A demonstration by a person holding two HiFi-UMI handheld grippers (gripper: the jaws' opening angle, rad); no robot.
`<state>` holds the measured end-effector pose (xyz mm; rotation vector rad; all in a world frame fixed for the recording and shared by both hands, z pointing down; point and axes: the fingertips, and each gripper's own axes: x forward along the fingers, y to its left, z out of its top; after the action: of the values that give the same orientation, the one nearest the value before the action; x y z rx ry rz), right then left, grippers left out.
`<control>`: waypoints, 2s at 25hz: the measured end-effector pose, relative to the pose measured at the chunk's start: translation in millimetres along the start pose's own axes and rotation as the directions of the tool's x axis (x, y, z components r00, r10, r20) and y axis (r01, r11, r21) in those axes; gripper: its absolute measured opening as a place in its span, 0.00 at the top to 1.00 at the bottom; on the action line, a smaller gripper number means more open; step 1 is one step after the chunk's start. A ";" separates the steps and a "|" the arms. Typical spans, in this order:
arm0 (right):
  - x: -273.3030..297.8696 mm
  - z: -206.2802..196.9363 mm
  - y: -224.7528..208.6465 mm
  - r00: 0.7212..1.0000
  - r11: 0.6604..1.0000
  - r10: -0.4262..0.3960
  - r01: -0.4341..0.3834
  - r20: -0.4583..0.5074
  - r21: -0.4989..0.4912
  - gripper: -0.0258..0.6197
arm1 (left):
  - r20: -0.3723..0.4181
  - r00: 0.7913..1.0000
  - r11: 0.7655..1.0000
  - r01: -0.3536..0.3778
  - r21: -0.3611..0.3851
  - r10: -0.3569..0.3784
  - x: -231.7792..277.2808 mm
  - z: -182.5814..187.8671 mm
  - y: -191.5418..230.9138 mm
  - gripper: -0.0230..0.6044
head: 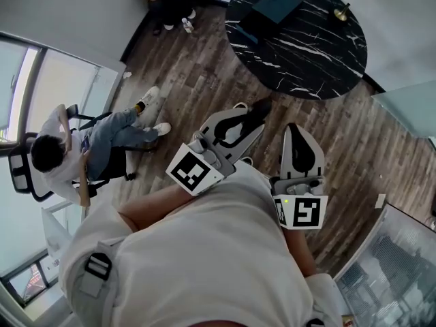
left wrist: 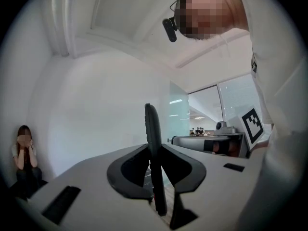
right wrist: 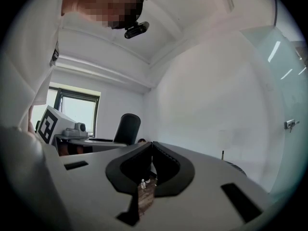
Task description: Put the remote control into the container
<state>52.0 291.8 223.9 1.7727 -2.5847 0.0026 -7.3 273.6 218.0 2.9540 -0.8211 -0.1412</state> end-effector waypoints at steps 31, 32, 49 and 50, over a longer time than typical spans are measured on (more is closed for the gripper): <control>209.7 0.5 -80.9 0.999 0.999 -0.024 0.025 -0.043 0.037 0.94 | -0.062 0.997 0.999 0.043 -0.011 -0.043 118.7 10.2 189.3 0.84; 216.2 0.9 -83.4 0.999 0.999 -0.027 0.029 -0.045 0.037 0.94 | -0.065 0.997 0.999 0.047 -0.012 -0.048 122.6 9.9 195.8 0.84; 309.6 -45.5 -116.3 0.989 0.989 -0.096 0.107 -0.110 0.099 0.94 | -0.209 0.967 0.989 0.145 -0.030 -0.148 169.9 -39.6 284.1 0.84; 313.4 -50.1 -117.6 0.988 0.989 -0.100 0.111 -0.117 0.098 0.94 | -0.216 0.964 0.988 0.151 -0.033 -0.155 172.4 -43.0 286.9 0.84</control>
<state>49.1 -42.6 275.9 1.8826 -2.4531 0.2330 -2.3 -58.9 275.7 2.9454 -0.5609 0.1652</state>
